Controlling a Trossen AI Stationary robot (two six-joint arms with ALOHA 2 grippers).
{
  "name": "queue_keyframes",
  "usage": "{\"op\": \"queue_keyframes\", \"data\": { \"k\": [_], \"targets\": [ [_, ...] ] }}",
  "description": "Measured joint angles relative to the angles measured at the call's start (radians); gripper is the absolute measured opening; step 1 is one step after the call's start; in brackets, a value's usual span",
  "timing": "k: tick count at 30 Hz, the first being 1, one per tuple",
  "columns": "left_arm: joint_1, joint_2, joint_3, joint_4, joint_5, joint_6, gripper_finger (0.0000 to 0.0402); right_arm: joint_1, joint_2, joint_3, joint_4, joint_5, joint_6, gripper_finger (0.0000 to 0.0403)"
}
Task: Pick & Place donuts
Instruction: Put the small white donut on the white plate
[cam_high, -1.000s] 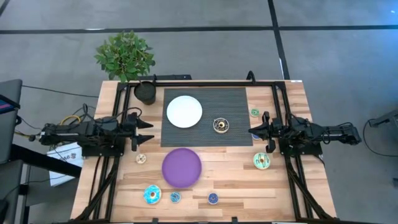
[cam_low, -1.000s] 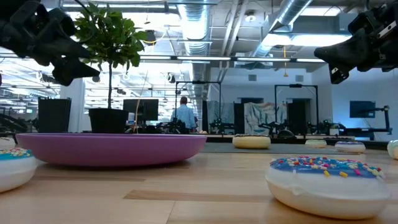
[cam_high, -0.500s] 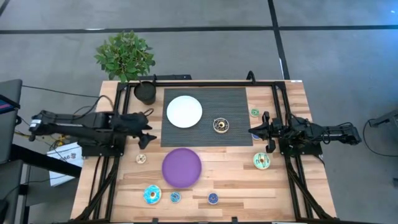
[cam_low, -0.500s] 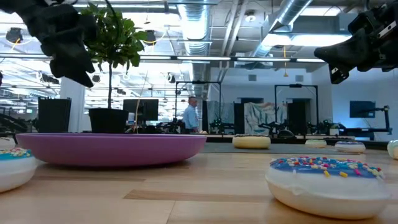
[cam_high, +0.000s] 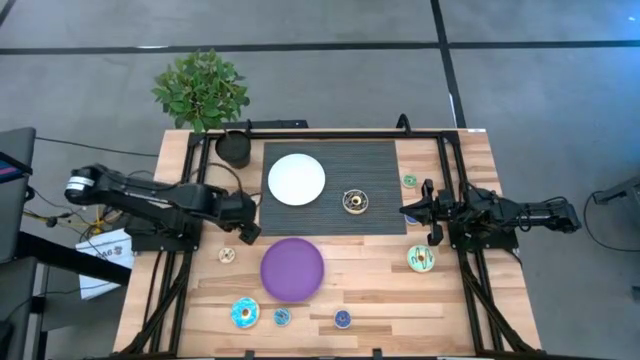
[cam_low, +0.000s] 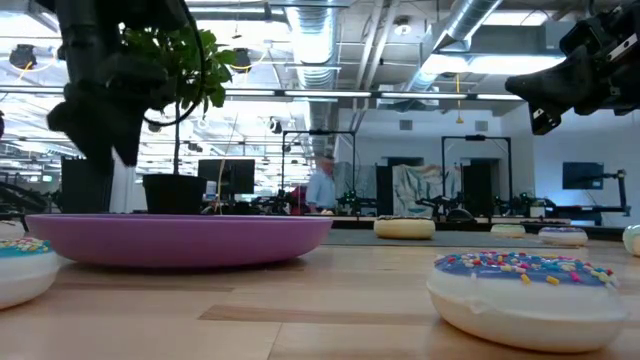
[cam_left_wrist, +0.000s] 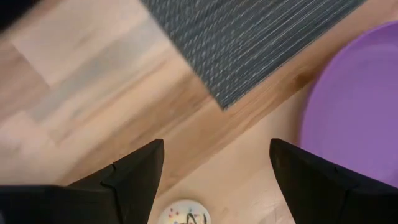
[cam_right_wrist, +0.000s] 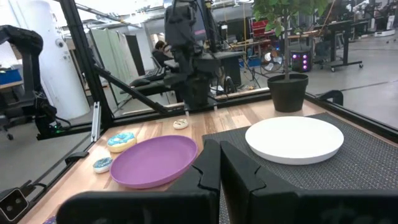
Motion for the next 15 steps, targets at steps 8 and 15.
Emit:
{"op": "queue_keyframes", "data": {
  "k": [8,15],
  "targets": [
    [-0.099,0.09,0.001,-0.022,-0.001,-0.166,0.0286,0.0,0.0,0.0,0.0,0.0,0.0,0.0],
    [-0.162,0.152,0.001,-0.104,0.018,-0.299,0.0286,0.0,0.0,0.0,0.0,0.0,0.0,0.0]
  ]
}}
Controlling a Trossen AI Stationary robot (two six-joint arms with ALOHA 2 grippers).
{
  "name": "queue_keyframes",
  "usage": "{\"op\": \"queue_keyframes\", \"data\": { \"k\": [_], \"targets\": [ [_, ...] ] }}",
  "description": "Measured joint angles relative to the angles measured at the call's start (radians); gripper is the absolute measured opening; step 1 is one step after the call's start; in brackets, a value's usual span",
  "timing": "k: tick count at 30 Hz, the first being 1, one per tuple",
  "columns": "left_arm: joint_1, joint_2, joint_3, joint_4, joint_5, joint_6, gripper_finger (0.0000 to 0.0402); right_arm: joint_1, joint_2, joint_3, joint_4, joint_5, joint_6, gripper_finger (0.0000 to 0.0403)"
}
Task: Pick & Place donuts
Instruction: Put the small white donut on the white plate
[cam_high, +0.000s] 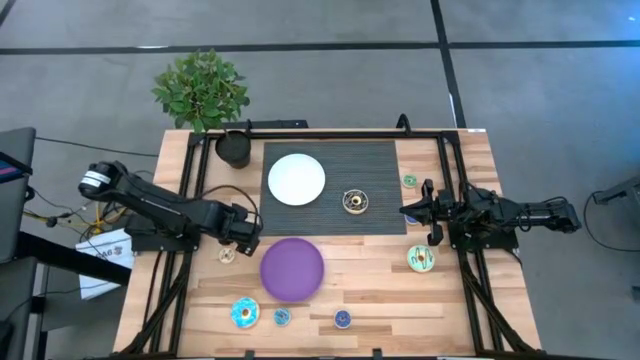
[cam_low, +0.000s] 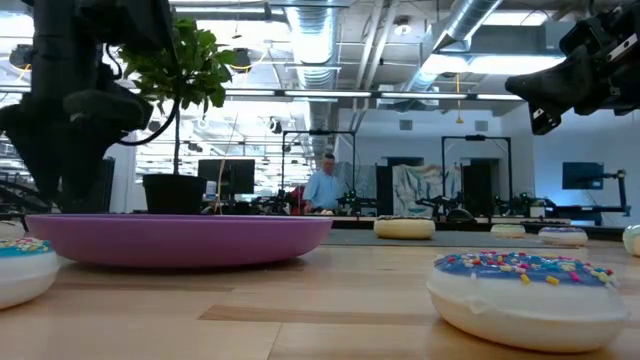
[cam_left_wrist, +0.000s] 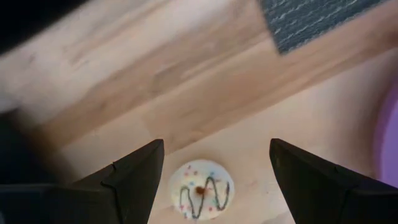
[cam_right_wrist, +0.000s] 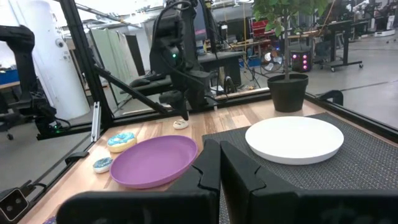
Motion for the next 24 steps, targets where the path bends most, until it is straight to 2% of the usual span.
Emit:
{"op": "queue_keyframes", "data": {
  "k": [8,14,24],
  "targets": [
    [-0.052,0.003,-0.003,-0.028,0.017,-0.063,0.0286,0.0,0.0,0.0,0.0,0.0,0.0,0.0],
    [-0.09,0.003,-0.062,0.015,0.061,-0.114,0.0286,0.0,0.0,0.0,0.0,0.0,0.0,0.0],
    [-0.14,0.003,-0.071,0.015,0.067,-0.182,0.0286,0.0,0.0,0.0,0.0,0.0,0.0,0.0]
  ]
}}
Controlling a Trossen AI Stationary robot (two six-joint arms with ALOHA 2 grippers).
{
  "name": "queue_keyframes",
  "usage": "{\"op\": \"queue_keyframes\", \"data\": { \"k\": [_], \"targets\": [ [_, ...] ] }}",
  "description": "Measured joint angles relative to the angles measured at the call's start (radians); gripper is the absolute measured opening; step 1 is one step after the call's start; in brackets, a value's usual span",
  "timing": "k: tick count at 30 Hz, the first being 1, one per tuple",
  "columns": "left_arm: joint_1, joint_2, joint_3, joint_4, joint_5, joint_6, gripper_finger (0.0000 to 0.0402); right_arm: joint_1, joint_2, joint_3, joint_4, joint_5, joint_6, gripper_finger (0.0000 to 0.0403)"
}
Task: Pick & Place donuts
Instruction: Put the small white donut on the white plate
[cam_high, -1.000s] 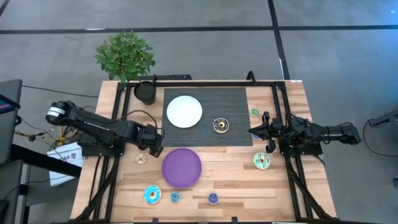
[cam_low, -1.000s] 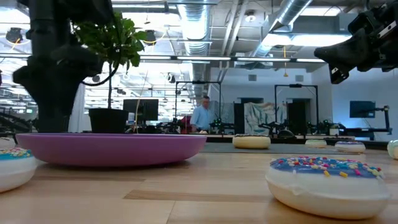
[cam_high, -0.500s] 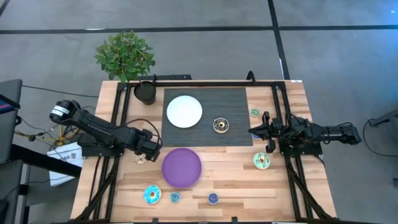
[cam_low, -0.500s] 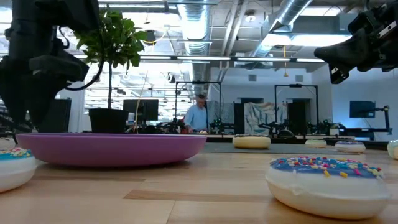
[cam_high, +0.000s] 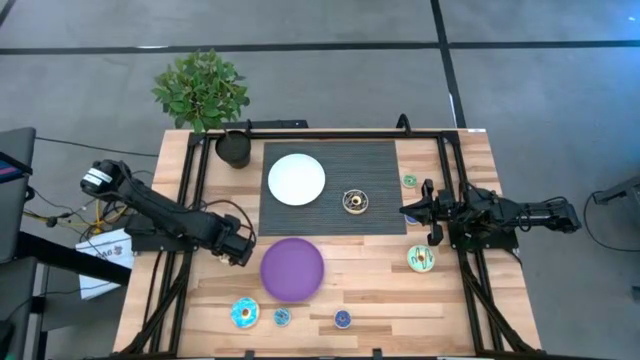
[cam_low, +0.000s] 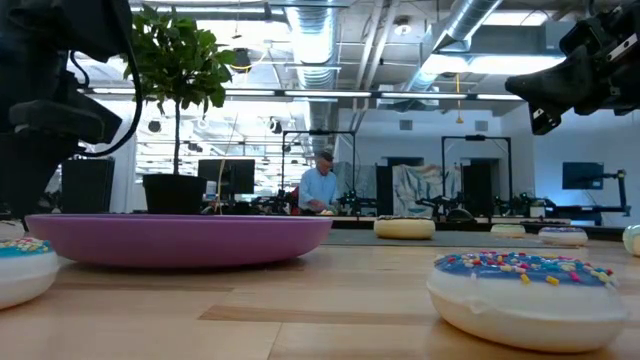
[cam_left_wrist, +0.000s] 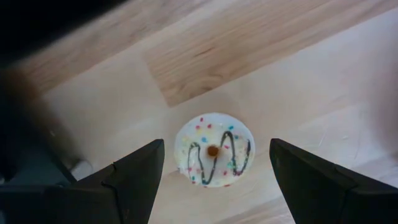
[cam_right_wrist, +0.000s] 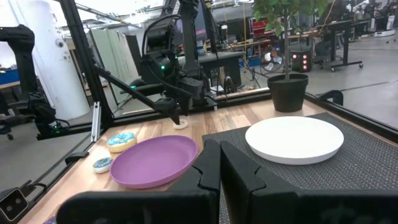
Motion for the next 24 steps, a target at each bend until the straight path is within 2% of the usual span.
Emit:
{"op": "queue_keyframes", "data": {
  "k": [20,24],
  "targets": [
    [-0.049,0.0,-0.002,-0.001,-0.04,-0.066,0.0286,0.0,0.0,0.0,0.0,0.0,0.0,0.0],
    [-0.049,0.0,-0.047,0.059,-0.012,-0.076,0.0286,0.0,0.0,0.0,0.0,0.0,0.0,0.0]
  ]
}}
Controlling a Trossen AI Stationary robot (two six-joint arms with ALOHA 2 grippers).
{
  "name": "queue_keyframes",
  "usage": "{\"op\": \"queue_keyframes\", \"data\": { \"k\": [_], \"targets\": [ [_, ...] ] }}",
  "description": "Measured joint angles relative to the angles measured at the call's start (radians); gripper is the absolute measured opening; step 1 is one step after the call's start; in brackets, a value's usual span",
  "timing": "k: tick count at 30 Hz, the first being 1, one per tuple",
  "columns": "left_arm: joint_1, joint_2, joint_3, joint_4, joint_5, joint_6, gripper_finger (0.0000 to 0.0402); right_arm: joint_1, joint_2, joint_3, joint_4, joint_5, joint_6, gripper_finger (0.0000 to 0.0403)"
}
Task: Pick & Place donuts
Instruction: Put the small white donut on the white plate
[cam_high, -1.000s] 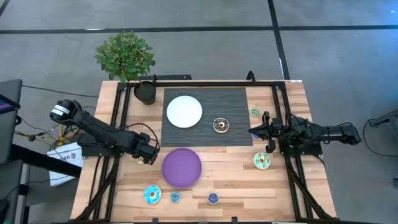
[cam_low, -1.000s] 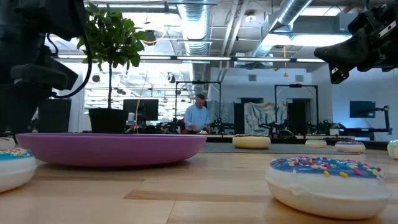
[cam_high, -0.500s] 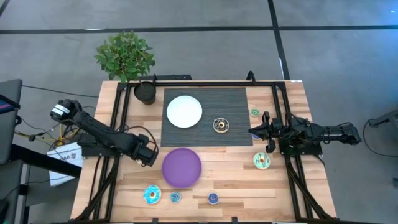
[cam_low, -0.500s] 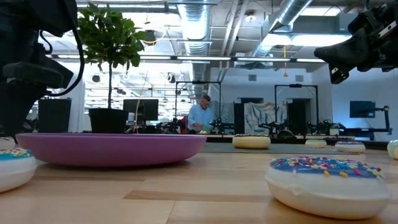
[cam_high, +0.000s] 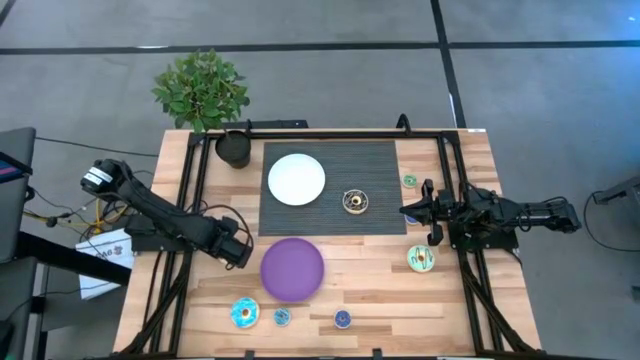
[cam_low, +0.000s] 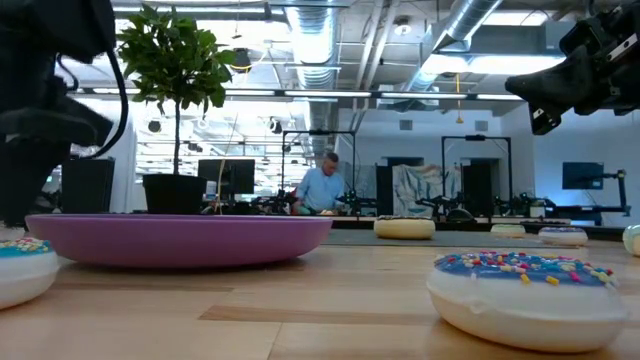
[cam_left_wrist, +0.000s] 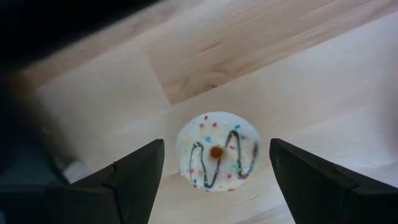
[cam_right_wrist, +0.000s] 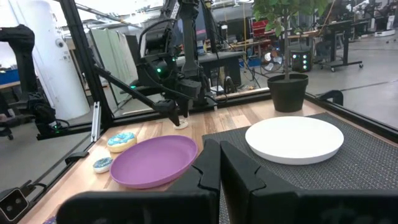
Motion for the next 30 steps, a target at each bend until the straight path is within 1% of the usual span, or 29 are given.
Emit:
{"op": "queue_keyframes", "data": {
  "k": [2,5,8,14,19,23,26,30],
  "targets": [
    [0.0,0.0,-0.027,0.045,0.023,-0.012,0.0286,0.0,0.0,0.0,0.0,0.0,0.0,0.0],
    [-0.003,0.0,-0.038,0.074,0.02,-0.038,0.0286,0.0,0.0,0.0,0.0,0.0,0.0,0.0],
    [-0.003,0.0,-0.038,0.076,0.001,-0.041,0.0286,0.0,0.0,0.0,0.0,0.0,0.0,0.0],
    [-0.003,0.0,-0.038,0.072,-0.004,-0.047,0.0286,0.0,0.0,0.0,0.0,0.0,0.0,0.0],
    [-0.003,0.0,-0.038,0.071,0.03,-0.07,0.0286,0.0,0.0,0.0,0.0,0.0,0.0,0.0],
    [-0.01,0.0,-0.038,0.064,0.027,-0.049,0.0285,0.0,0.0,0.0,0.0,0.0,0.0,0.0],
    [-0.014,0.0,-0.038,0.04,0.027,-0.045,0.0279,0.0,0.0,0.0,0.0,0.0,0.0,0.0],
    [-0.014,0.0,-0.038,0.033,0.031,-0.045,0.0259,0.0,0.0,0.0,0.0,0.0,0.0,0.0]
  ]
}}
